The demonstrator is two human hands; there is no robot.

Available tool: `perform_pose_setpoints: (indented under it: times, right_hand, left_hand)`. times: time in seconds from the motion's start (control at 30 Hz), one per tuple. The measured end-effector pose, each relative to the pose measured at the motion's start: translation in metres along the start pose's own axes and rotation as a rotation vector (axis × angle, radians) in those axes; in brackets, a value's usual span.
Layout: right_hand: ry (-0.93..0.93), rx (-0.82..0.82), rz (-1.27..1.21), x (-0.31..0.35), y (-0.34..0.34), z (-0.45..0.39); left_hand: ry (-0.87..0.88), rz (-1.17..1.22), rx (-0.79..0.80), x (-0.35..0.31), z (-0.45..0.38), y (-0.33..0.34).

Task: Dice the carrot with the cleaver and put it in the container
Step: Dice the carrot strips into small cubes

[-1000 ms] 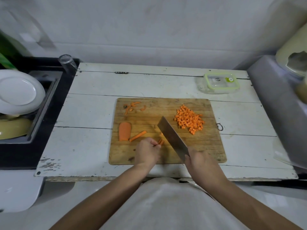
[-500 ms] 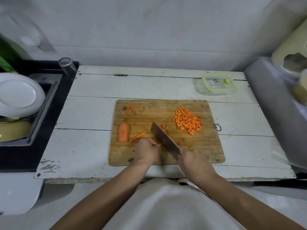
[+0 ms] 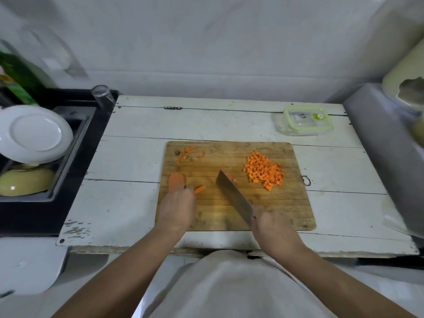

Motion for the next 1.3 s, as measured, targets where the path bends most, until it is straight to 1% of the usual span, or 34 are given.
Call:
perform_pose_setpoints:
  times: [0.07, 0.2, 0.3, 0.4, 0.43, 0.5, 0.53, 0.6, 0.67, 0.77, 0.8, 0.87, 0.9, 0.97, 1.0, 1.2, 1.3]
  right_hand:
    - [0.054, -0.046, -0.048, -0.010, -0.010, -0.013]
    - [0.116, -0.112, -0.124, -0.032, -0.030, -0.031]
    - [0.150, -0.103, -0.131, -0.039, -0.037, -0.035]
    - [0.141, -0.102, -0.130, -0.041, -0.037, -0.033]
    - [0.143, -0.109, -0.135, -0.040, -0.037, -0.031]
    - [0.139, -0.125, -0.146, -0.040, -0.035, -0.024]
    - [0.137, -0.127, -0.151, -0.040, -0.033, -0.021]
    - [0.131, -0.125, -0.172, -0.039, -0.029, -0.015]
    - [0.117, -0.114, -0.208, -0.036, -0.025, -0.011]
    - [0.106, -0.104, -0.264, -0.034, -0.019, -0.011]
    - [0.111, -0.097, -0.269, -0.033, -0.019, -0.011]
    - [0.098, -0.076, -0.269, -0.030, -0.018, -0.013]
    - [0.080, -0.078, -0.257, -0.029, -0.017, -0.013]
    - [0.052, -0.098, -0.208, -0.026, -0.016, -0.011]
    - [0.041, -0.110, -0.180, -0.024, -0.016, -0.008]
    - [0.015, -0.124, -0.020, -0.012, -0.008, 0.009]
    - [0.015, -0.119, 0.000, -0.011, -0.009, 0.009]
  left_hand:
    - [0.013, 0.015, 0.003, -0.002, -0.003, 0.000]
    - [0.101, 0.057, 0.046, -0.022, -0.002, -0.001]
    - [0.128, 0.158, 0.085, -0.045, -0.001, 0.006]
    - [0.133, 0.330, 0.105, -0.055, -0.003, 0.011]
    - [0.136, 0.327, 0.099, -0.054, -0.002, 0.011]
    - [0.126, 0.199, 0.063, -0.046, -0.001, 0.011]
    - [0.115, 0.172, 0.043, -0.041, 0.001, 0.011]
    - [0.106, 0.227, 0.046, -0.033, 0.001, 0.011]
    - [0.101, 0.286, 0.114, -0.033, 0.000, 0.013]
    - [0.029, 0.300, 0.292, -0.048, -0.002, 0.019]
    - [-0.001, 0.383, 0.378, -0.056, -0.001, 0.022]
    - [-0.083, 0.652, 0.556, -0.068, 0.004, 0.028]
    - [-0.134, 0.790, 0.605, -0.070, 0.007, 0.028]
    - [-0.225, 1.005, 0.629, -0.068, 0.009, 0.028]
    - [-0.255, 1.067, 0.633, -0.067, 0.009, 0.027]
    - [-0.281, 1.159, 0.672, -0.085, 0.010, 0.027]
    - [-0.279, 1.182, 0.657, -0.093, 0.007, 0.028]
Point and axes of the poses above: each hand's wrist, its own z-axis away from the middle knuckle, its own y-axis out of the palm, x = y × z, the point moved 3 cm from there along -z, towards the middle knuckle, and after that the axes turned 13 degrees about x, right-handed, at the moved point
